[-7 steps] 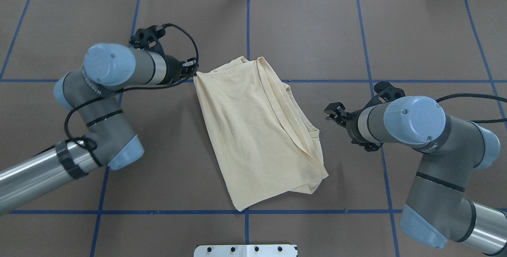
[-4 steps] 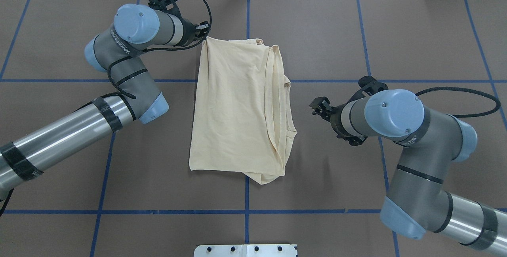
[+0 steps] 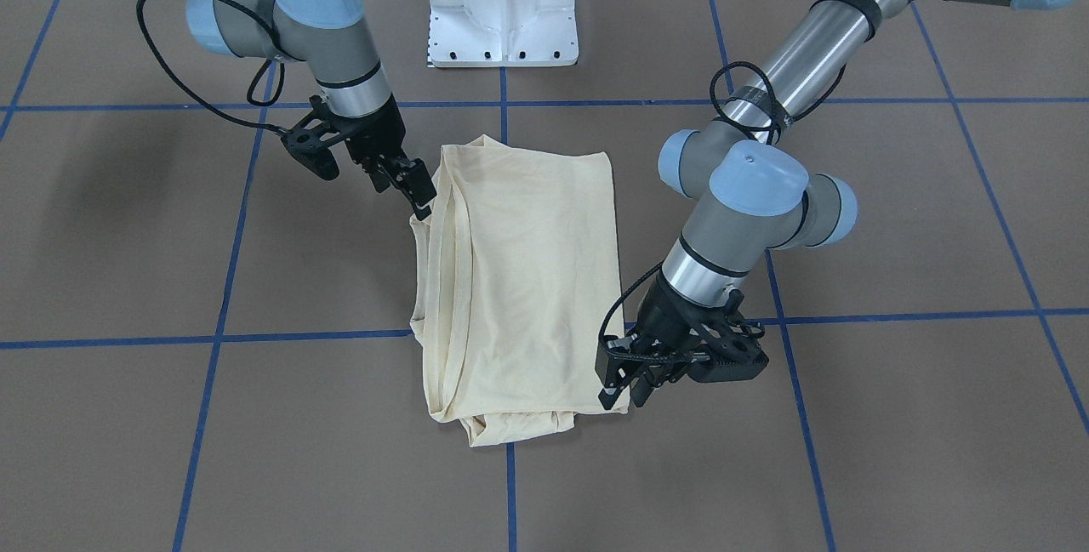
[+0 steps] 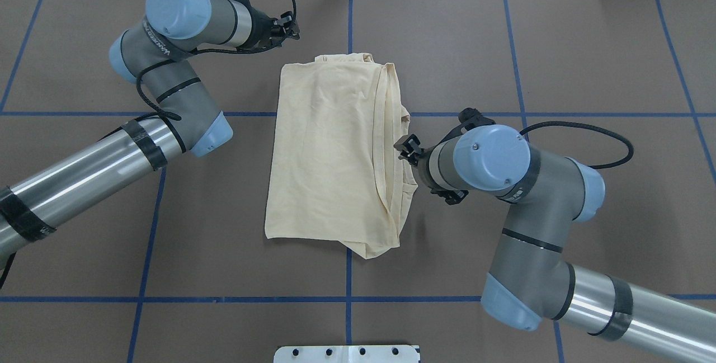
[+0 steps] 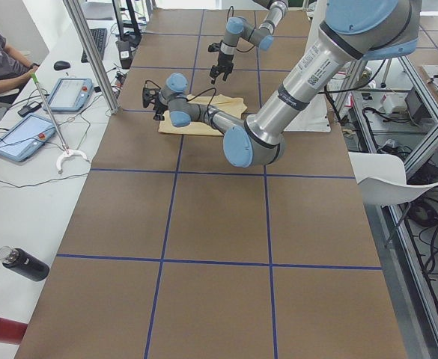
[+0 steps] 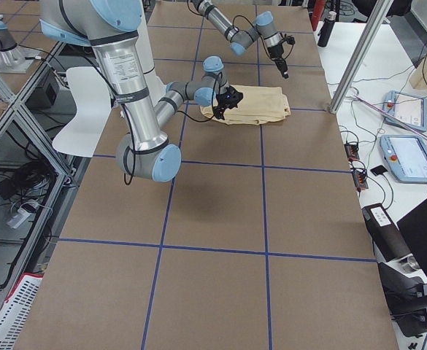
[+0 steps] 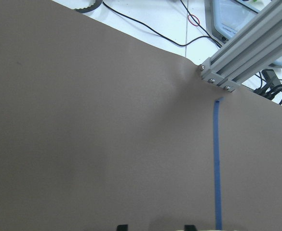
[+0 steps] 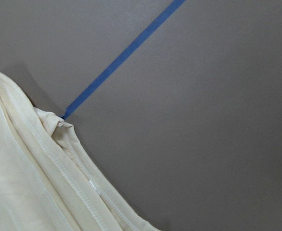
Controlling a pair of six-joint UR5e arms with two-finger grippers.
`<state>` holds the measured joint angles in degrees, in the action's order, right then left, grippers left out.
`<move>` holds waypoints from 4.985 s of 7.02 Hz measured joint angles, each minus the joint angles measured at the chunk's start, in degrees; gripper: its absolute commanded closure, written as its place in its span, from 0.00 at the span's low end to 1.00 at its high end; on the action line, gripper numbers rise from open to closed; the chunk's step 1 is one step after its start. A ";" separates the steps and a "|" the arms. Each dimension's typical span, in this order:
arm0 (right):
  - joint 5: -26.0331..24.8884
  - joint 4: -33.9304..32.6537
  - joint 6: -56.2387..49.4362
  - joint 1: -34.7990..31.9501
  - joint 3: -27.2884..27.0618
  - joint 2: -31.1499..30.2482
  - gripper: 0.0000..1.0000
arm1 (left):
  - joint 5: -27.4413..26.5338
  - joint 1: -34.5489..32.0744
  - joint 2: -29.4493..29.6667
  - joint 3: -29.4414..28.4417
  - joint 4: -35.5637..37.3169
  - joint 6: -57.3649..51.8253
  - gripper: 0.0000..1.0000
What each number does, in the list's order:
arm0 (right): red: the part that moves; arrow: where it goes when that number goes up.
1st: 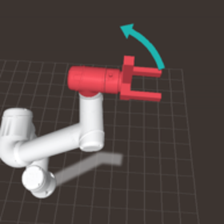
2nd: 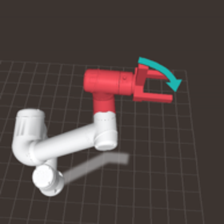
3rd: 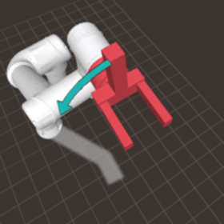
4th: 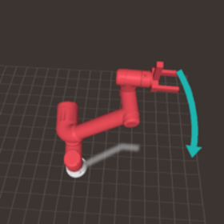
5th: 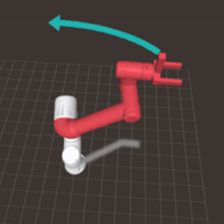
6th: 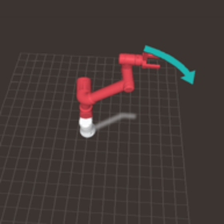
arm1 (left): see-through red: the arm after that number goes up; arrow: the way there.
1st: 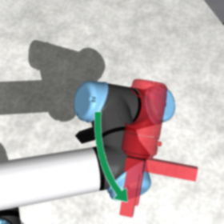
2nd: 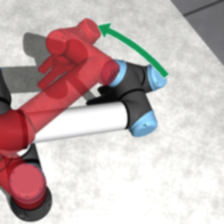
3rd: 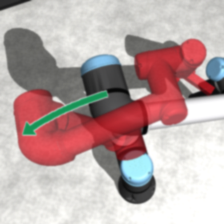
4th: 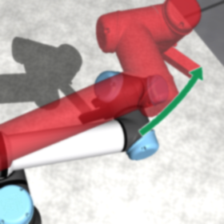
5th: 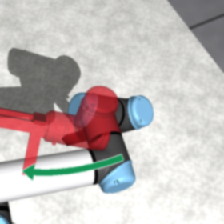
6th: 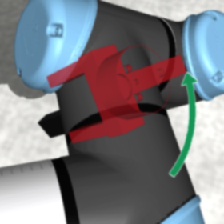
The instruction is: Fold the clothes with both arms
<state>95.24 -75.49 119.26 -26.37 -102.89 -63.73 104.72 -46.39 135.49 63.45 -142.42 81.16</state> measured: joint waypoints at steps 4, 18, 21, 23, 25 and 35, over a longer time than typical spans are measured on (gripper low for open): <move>-4.24 -0.40 6.46 5.78 1.59 2.20 0.02 | 1.61 -0.45 -0.94 1.36 0.13 0.33 0.47; -4.13 -0.68 6.60 8.75 2.06 1.33 1.00 | 1.73 -0.46 -1.10 2.94 0.06 0.73 0.47; -3.70 -4.22 6.54 8.39 -2.38 0.52 1.00 | 1.88 -0.40 -4.34 8.36 0.15 1.32 0.47; -3.59 -6.31 6.59 8.54 -4.18 0.23 1.00 | 2.46 1.40 -11.83 18.85 0.36 6.72 0.47; -3.57 -6.57 6.54 8.67 -4.41 0.19 1.00 | 0.41 8.20 -19.61 29.75 2.47 16.61 0.47; -3.57 -6.51 6.51 8.70 -4.57 0.26 1.00 | -20.19 30.25 -33.65 38.83 5.04 40.25 0.47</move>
<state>91.67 -82.00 125.77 -17.67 -107.46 -63.47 84.53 -16.14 101.84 102.28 -137.38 121.40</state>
